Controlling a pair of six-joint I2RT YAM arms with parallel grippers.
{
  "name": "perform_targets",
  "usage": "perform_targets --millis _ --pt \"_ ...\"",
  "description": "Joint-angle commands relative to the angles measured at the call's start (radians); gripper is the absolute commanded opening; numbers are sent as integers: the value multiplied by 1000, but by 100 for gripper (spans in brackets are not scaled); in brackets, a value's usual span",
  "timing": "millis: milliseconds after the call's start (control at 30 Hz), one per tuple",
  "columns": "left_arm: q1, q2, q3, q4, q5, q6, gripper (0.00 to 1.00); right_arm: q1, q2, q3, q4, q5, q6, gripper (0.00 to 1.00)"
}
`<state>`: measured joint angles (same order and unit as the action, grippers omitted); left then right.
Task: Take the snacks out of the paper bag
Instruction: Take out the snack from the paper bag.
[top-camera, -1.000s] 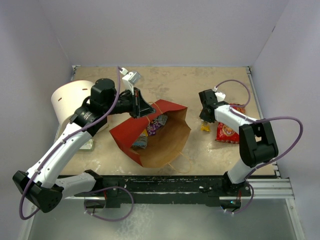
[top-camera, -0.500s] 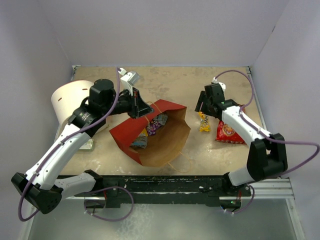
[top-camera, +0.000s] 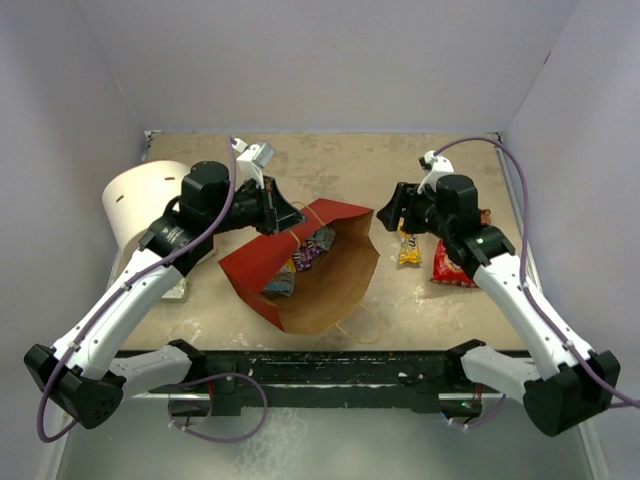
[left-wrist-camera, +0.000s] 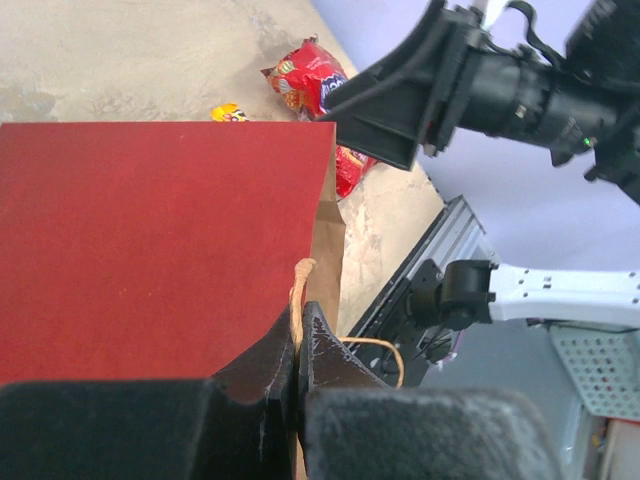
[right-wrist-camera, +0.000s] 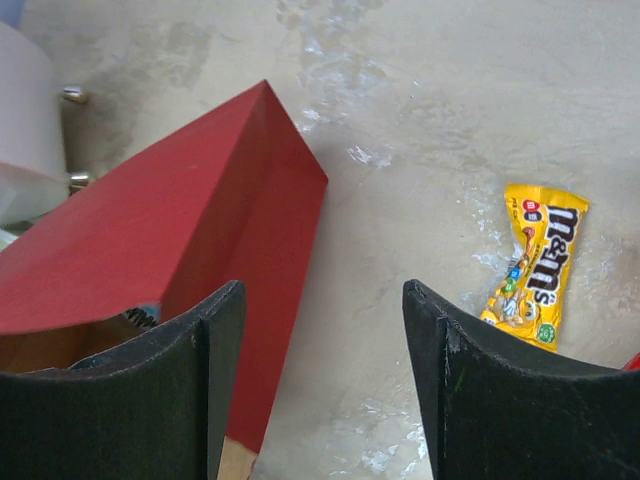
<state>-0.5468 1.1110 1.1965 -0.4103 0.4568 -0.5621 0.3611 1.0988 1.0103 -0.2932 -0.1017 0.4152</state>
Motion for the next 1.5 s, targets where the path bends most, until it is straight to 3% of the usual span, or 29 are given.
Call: perform_targets --millis 0,300,500,633,800,967,1233,1467 --pt "-4 -25 -15 58 -43 -86 0 46 -122 -43 -23 -61 -3 65" --pt "-4 -18 52 -5 -92 -64 0 263 -223 -106 62 -96 25 61" --pt "-4 1 98 -28 -92 -47 0 551 -141 -136 218 41 4 61" --pt "-4 2 123 -35 -96 -37 0 660 -51 -209 405 106 -48 61" --pt "-3 13 159 -63 -78 1 0 687 82 -303 755 221 -67 63" --pt "-4 36 198 -88 -50 41 0 690 264 -300 934 367 -111 65" --pt "-5 36 190 -73 0 107 0 687 514 -241 1021 516 0 61" --pt "-5 51 215 -87 44 165 0 688 638 -171 1039 626 34 57"
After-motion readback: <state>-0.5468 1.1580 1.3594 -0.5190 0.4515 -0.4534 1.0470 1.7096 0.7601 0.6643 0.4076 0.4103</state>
